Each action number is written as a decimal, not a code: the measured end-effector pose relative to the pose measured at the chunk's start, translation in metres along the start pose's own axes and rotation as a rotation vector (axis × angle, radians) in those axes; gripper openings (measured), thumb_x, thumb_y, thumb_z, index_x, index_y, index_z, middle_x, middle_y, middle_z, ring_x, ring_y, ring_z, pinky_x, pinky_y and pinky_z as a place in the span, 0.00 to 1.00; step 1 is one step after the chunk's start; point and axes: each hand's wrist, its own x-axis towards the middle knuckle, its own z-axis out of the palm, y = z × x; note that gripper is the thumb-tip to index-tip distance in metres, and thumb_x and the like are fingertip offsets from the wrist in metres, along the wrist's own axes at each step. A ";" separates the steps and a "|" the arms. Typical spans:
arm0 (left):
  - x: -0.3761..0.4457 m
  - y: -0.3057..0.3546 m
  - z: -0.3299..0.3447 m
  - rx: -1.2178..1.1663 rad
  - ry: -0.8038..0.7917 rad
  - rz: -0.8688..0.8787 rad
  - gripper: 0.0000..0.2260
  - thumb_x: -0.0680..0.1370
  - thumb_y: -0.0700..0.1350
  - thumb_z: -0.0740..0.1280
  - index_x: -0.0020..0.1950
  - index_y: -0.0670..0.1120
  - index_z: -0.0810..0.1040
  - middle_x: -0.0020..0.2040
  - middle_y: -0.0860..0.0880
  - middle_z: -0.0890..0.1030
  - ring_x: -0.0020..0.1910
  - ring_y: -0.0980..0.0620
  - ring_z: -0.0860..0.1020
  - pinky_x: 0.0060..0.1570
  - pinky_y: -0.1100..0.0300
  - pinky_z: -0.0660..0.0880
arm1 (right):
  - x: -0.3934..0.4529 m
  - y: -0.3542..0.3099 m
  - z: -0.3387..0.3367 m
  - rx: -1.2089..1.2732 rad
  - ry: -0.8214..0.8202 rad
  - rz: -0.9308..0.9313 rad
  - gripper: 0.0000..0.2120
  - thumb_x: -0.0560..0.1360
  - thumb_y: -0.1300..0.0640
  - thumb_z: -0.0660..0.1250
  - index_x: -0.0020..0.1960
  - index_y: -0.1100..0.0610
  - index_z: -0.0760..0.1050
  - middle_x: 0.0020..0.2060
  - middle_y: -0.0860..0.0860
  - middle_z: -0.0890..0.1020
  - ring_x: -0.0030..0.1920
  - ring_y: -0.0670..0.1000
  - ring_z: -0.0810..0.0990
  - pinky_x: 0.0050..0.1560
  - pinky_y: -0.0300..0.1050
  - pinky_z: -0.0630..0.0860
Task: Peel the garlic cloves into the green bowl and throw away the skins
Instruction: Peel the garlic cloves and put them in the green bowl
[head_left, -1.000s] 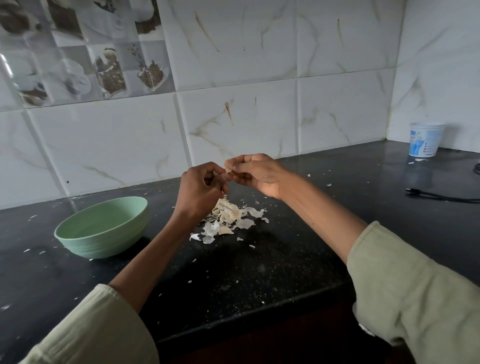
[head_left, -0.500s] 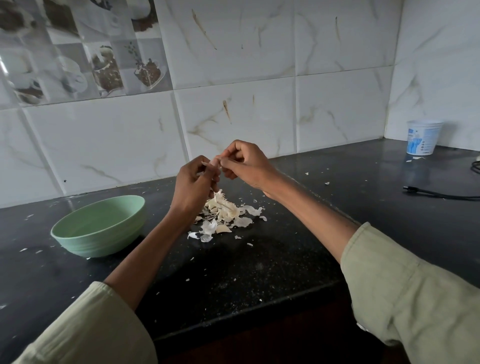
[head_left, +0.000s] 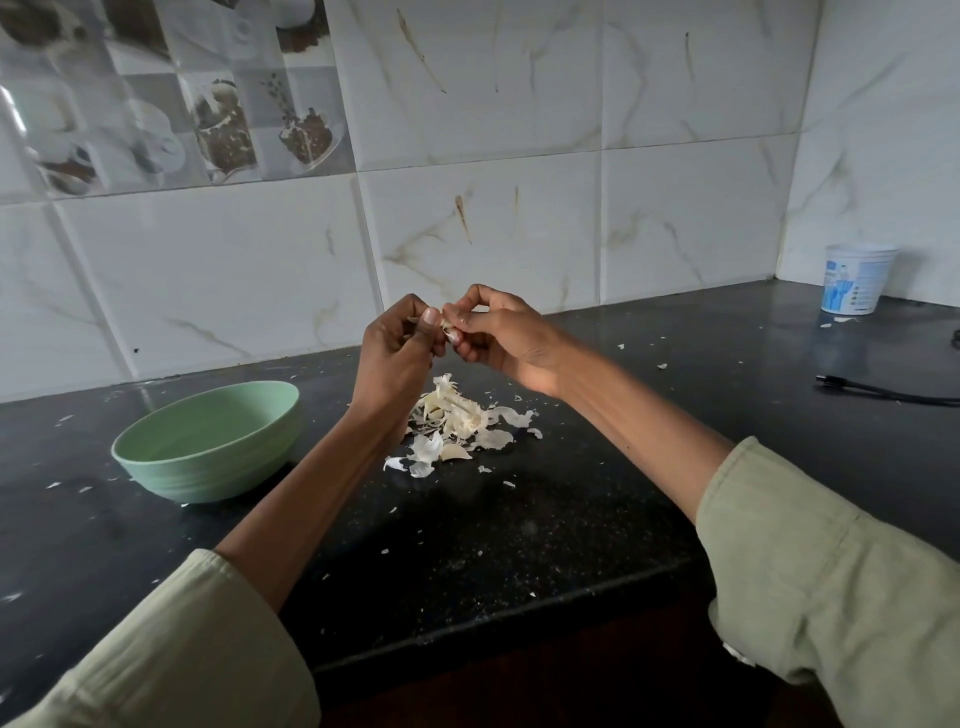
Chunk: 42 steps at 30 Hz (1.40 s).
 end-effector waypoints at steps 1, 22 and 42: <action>0.000 0.001 0.000 -0.003 -0.006 0.010 0.12 0.87 0.43 0.62 0.45 0.43 0.77 0.39 0.41 0.77 0.35 0.55 0.72 0.38 0.63 0.68 | 0.000 0.000 0.000 0.039 -0.002 0.023 0.09 0.81 0.63 0.69 0.44 0.56 0.73 0.34 0.52 0.80 0.33 0.47 0.76 0.33 0.37 0.75; 0.002 -0.003 -0.004 0.027 -0.049 0.022 0.12 0.86 0.41 0.63 0.43 0.44 0.77 0.37 0.46 0.78 0.36 0.55 0.73 0.39 0.63 0.70 | -0.002 -0.003 -0.004 0.180 -0.029 0.284 0.05 0.82 0.59 0.68 0.47 0.57 0.76 0.32 0.49 0.77 0.29 0.42 0.73 0.27 0.33 0.73; 0.005 -0.002 -0.009 0.314 0.149 0.000 0.06 0.79 0.33 0.64 0.45 0.39 0.80 0.37 0.43 0.82 0.37 0.51 0.77 0.39 0.56 0.72 | 0.005 0.012 0.005 -0.892 0.201 -0.711 0.14 0.71 0.58 0.81 0.39 0.59 0.75 0.36 0.48 0.83 0.37 0.50 0.83 0.40 0.48 0.82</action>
